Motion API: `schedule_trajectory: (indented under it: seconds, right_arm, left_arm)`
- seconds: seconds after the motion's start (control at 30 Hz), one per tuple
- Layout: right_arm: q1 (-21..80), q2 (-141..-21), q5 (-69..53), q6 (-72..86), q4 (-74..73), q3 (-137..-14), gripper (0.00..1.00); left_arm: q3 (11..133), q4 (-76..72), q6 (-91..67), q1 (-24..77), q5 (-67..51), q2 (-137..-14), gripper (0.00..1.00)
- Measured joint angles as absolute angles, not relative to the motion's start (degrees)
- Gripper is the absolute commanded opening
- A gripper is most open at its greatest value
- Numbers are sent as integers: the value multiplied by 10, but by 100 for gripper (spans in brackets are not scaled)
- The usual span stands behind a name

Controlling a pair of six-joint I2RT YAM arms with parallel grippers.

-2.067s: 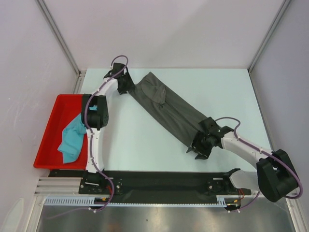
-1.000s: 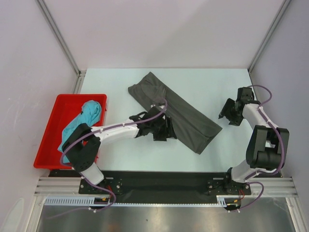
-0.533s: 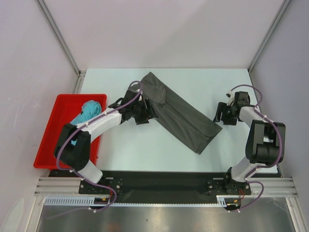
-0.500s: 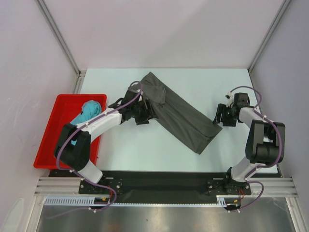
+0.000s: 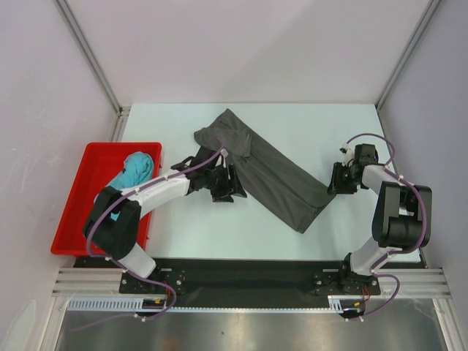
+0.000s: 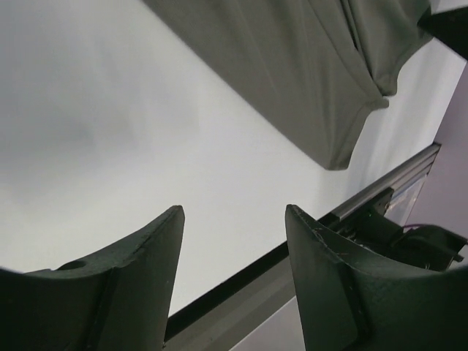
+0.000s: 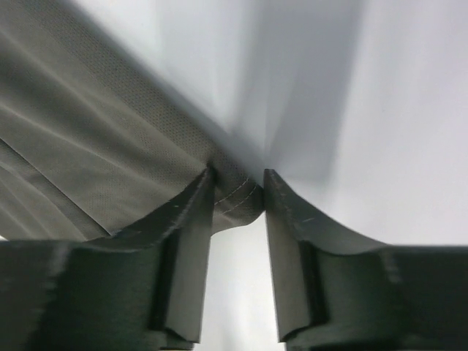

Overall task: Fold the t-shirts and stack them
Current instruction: Fold the tshirt

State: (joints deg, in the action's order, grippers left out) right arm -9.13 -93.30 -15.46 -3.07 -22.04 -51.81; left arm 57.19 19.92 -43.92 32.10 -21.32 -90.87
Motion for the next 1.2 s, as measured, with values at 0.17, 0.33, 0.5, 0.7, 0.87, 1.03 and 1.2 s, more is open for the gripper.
schedule_trajectory:
  seconds: [0.17, 0.33, 0.5, 0.7, 0.87, 1.03, 1.2]
  right_arm:
    - [-91, -932, -155, -22, -222, -517, 24]
    - [-91, -910, -155, 13, -236, -507, 4]
    - [-80, -868, -133, 65, -270, -487, 0]
    - [-69, -829, -111, 159, -328, -466, 0]
    - [-66, -818, -128, 243, -353, -418, 0]
    - [-33, -733, -134, 331, -352, -344, 0]
    - [44, -603, -133, 414, -395, -272, 0]
  left_arm:
    - [569, 203, -437, 336, -214, -909, 61]
    - [569, 211, -434, 335, -207, -907, 59]
    - [566, 212, -435, 335, -196, -884, 59]
    - [521, 207, -440, 335, -181, -823, 59]
    - [482, 209, -451, 337, -166, -775, 59]
    - [449, 214, -465, 342, -149, -720, 60]
    - [425, 238, -473, 345, -121, -656, 61]
